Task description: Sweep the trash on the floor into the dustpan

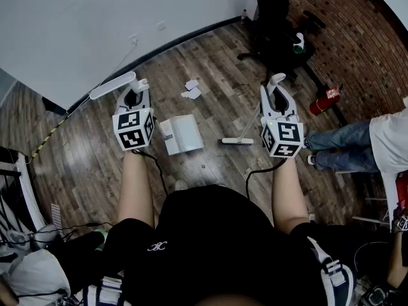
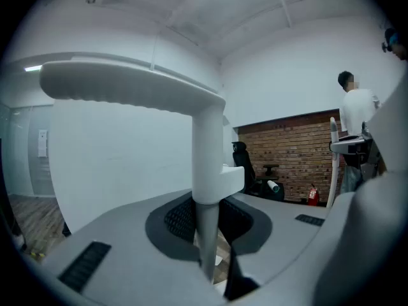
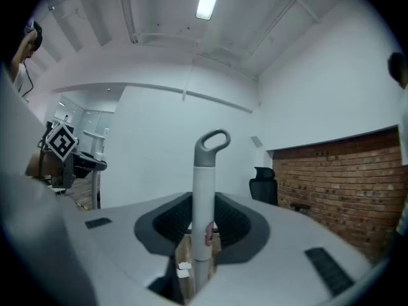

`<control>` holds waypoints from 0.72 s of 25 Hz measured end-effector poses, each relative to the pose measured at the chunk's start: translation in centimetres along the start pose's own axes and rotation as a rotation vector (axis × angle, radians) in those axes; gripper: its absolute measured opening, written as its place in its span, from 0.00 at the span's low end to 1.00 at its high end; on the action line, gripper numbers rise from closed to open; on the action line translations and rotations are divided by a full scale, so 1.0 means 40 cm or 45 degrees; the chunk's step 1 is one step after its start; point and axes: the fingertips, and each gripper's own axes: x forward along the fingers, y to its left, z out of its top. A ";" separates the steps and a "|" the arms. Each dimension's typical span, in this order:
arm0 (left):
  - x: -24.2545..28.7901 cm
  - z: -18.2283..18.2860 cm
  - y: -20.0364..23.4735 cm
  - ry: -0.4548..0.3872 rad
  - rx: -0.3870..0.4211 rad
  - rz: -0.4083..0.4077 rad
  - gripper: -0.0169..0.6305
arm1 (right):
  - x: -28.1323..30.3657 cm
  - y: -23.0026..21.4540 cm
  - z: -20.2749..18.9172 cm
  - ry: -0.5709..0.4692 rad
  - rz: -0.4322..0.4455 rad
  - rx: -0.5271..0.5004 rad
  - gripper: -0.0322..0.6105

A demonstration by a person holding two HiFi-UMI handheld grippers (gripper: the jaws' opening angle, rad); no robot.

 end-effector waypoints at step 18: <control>0.001 -0.073 0.140 0.050 -0.039 -0.027 0.11 | 0.059 0.076 -0.019 0.066 -0.051 0.042 0.23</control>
